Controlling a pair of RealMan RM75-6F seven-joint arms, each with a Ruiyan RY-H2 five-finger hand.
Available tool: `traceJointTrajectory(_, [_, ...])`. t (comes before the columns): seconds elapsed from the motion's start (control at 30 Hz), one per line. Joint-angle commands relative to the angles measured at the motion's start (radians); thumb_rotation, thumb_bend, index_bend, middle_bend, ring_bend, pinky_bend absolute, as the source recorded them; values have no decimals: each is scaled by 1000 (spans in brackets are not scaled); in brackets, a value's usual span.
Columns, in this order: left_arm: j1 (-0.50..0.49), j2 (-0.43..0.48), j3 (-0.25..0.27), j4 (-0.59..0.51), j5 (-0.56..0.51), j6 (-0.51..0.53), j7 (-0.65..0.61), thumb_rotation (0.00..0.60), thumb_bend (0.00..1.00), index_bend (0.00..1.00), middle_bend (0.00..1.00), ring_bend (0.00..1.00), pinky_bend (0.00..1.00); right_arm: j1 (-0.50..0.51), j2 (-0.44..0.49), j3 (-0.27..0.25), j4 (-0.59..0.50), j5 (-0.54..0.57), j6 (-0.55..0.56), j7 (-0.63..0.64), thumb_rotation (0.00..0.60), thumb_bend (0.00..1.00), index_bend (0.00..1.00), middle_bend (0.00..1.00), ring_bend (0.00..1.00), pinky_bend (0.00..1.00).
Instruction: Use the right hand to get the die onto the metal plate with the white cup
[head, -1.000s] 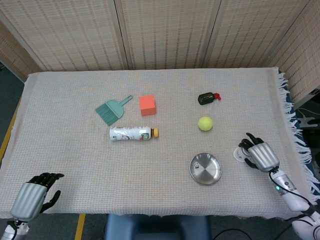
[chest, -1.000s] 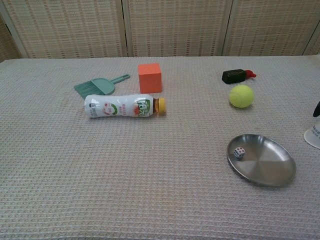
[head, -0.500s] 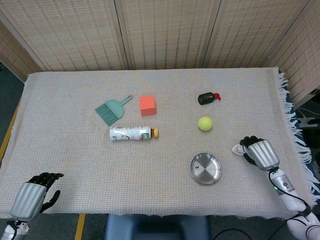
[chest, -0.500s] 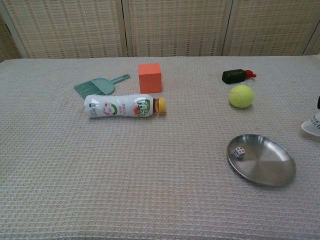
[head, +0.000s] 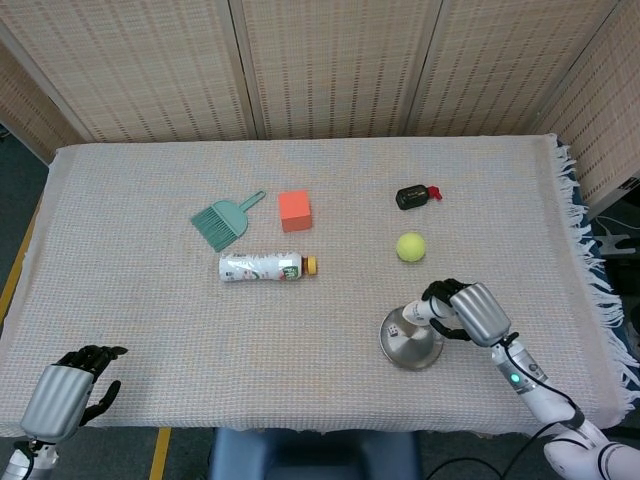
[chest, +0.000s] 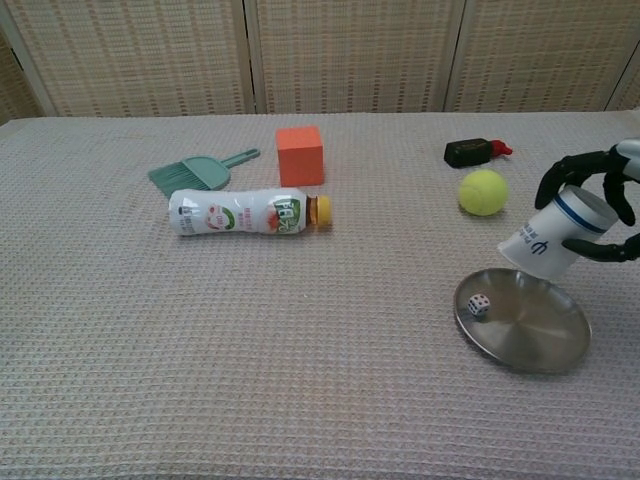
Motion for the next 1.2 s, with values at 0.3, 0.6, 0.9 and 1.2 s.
traceJointTrajectory(0.3, [0, 5, 0, -6, -3, -2, -3, 600, 361, 304, 386, 332, 492, 62, 21, -8, -131, 10, -138, -128, 600, 281, 598, 499, 380, 671])
traceJointTrajectory(0.6, [-1, 8, -1, -8, -8, -3, -12, 600, 361, 304, 387, 331, 492, 77, -18, -7, -107, 29, -183, -163, 600, 281, 598, 499, 380, 671])
traceJointTrajectory(0.9, [-1, 11, -2, -12, -15, -7, -14, 600, 361, 304, 389, 331, 493, 92, -21, -6, -118, 35, -209, -210, 600, 281, 598, 499, 380, 672])
traceJointTrajectory(1.2, [0, 12, -2, -14, -12, -5, -14, 600, 360, 304, 389, 332, 494, 127, 13, 3, -171, 83, -306, -325, 600, 281, 591, 499, 381, 672])
